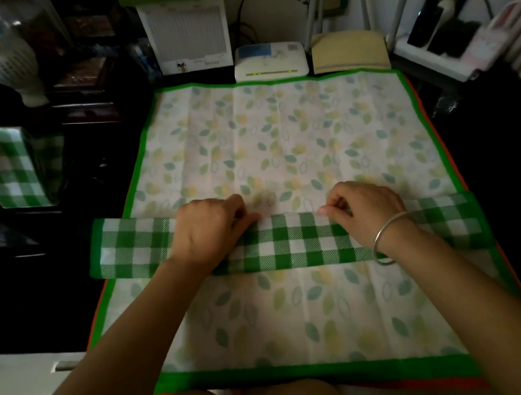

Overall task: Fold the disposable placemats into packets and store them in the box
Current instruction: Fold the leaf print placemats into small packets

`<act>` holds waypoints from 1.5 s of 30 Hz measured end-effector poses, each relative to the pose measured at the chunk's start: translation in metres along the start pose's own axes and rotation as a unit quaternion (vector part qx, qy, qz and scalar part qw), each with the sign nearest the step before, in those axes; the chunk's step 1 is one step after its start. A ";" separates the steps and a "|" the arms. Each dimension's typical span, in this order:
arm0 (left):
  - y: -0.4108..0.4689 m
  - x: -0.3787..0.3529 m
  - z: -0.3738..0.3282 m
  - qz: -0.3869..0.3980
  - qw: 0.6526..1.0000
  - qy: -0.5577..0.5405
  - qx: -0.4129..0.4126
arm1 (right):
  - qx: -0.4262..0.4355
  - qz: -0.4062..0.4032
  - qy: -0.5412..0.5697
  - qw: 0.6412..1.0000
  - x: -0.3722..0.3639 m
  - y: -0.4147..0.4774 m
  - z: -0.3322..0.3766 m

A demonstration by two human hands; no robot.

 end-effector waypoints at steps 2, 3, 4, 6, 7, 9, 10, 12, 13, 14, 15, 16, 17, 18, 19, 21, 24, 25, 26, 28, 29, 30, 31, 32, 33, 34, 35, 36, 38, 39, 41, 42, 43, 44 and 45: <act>0.000 -0.002 0.001 0.003 1.000 -0.002 0.007 | -0.005 0.004 -0.003 1.000 0.000 0.001 -0.002; 0.000 -0.003 0.002 0.001 1.000 -0.005 0.015 | -0.008 0.002 0.001 1.000 0.000 0.001 -0.002; -0.001 -0.003 0.004 0.000 1.000 -0.012 0.023 | -0.014 -0.003 0.010 1.000 0.000 -0.001 -0.003; -0.002 -0.005 0.007 0.001 0.999 -0.034 0.041 | -0.031 -0.017 0.048 0.998 0.001 -0.003 -0.006; -0.002 -0.005 0.009 0.005 0.998 -0.043 0.050 | -0.038 -0.021 0.071 0.997 0.002 -0.004 -0.007; -0.003 -0.006 0.010 0.011 0.997 -0.056 0.059 | -0.039 -0.009 0.102 0.994 0.003 -0.005 -0.007; -0.002 -0.007 0.011 0.014 0.997 -0.058 0.059 | -0.034 0.003 0.105 0.994 0.002 -0.005 -0.006; -0.001 -0.009 0.009 0.023 0.997 -0.055 0.048 | -0.022 0.021 0.093 0.995 0.002 -0.005 -0.002; 0.000 -0.010 0.009 0.030 0.997 -0.050 0.040 | -0.019 0.024 0.081 0.996 0.002 -0.004 -0.001; 0.001 -0.011 0.007 0.036 0.998 -0.045 0.034 | -0.018 0.024 0.067 0.997 0.001 -0.002 0.000; 0.001 -0.012 0.006 0.041 0.998 -0.040 0.027 | -0.018 0.024 0.052 0.998 0.001 -0.002 0.000; 0.002 -0.013 0.005 0.043 0.998 -0.036 0.020 | -0.018 0.024 0.037 0.999 0.000 -0.002 0.001; 0.003 -0.013 0.003 0.046 0.998 -0.032 0.014 | -0.014 0.024 0.025 0.999 -0.001 -0.002 0.002; 0.004 -0.013 0.002 0.051 0.998 -0.027 0.008 | -0.010 0.023 0.016 1.000 -0.001 -0.002 0.004; 0.004 -0.013 0.001 0.056 0.998 -0.024 0.005 | -0.006 0.024 0.007 1.000 -0.002 -0.002 0.006; 0.004 -0.013 0.002 0.053 0.998 -0.022 0.007 | -0.005 0.031 -0.012 0.999 -0.001 -0.002 0.009; 0.006 -0.016 0.003 0.060 0.998 -0.029 0.013 | 0.019 0.007 -0.111 0.994 0.003 0.000 0.021; 0.007 -0.018 0.003 0.076 0.996 -0.029 0.020 | 0.039 -0.016 -0.138 0.990 0.004 -0.001 0.028; 0.007 -0.021 0.004 0.091 0.995 -0.027 0.025 | 0.059 -0.032 -0.140 0.988 0.001 -0.003 0.037; 0.006 -0.021 0.005 0.089 0.995 -0.031 0.023 | 0.082 -0.016 -0.112 0.990 -0.014 -0.010 0.054; 0.006 -0.019 0.005 0.078 0.996 -0.037 0.018 | 0.085 0.007 -0.105 0.991 -0.024 -0.014 0.059; 0.006 -0.018 0.005 0.067 0.997 -0.042 0.013 | 0.084 0.028 -0.110 0.990 -0.035 -0.018 0.062; 0.006 -0.018 0.003 0.062 0.997 -0.047 0.008 | 0.084 0.041 -0.122 0.988 -0.043 -0.022 0.062; 0.005 -0.019 0.002 0.062 0.997 -0.049 0.003 | 0.084 0.043 -0.135 0.986 -0.048 -0.024 0.060; 0.005 -0.019 0.002 0.066 0.997 -0.048 0.001 | 0.084 0.039 -0.141 0.986 -0.050 -0.025 0.060; 0.005 -0.018 0.002 0.064 0.997 -0.046 0.002 | 0.083 0.032 -0.142 0.986 -0.051 -0.025 0.059; 0.005 -0.017 0.003 0.064 0.997 -0.044 0.011 | 0.083 0.025 -0.142 0.986 -0.050 -0.025 0.059; 0.004 -0.016 0.004 0.075 0.996 -0.040 0.026 | 0.081 0.021 -0.145 0.986 -0.050 -0.025 0.059; 0.006 -0.017 -0.002 0.140 0.988 0.004 0.064 | 0.080 0.021 -0.152 0.985 -0.051 -0.024 0.060; 0.007 -0.016 -0.006 0.165 0.981 0.062 0.080 | 0.080 0.023 -0.157 0.984 -0.052 -0.024 0.060; 0.002 -0.015 -0.019 0.195 0.959 0.174 0.109 | 0.084 0.025 -0.167 0.982 -0.051 -0.024 0.061; -0.002 -0.017 -0.030 0.210 0.951 0.191 0.118 | 0.085 0.024 -0.170 0.982 -0.052 -0.023 0.061; -0.008 -0.023 -0.041 0.225 0.951 0.175 0.119 | 0.084 0.021 -0.169 0.982 -0.052 -0.023 0.061; -0.014 -0.030 -0.050 0.243 0.953 0.134 0.121 | 0.083 0.017 -0.165 0.983 -0.052 -0.023 0.060; -0.020 -0.037 -0.055 0.259 0.954 0.091 0.118 | 0.081 0.011 -0.157 0.984 -0.052 -0.022 0.060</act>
Point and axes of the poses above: each hand's wrist, its own y-axis towards the middle knuckle, its own x-axis out of the back of the hand, z = x × y, the point moved 8 cm from there along y, towards the middle knuckle, and after that the axes turned 6 degrees about -z, right-handed, at the moved point
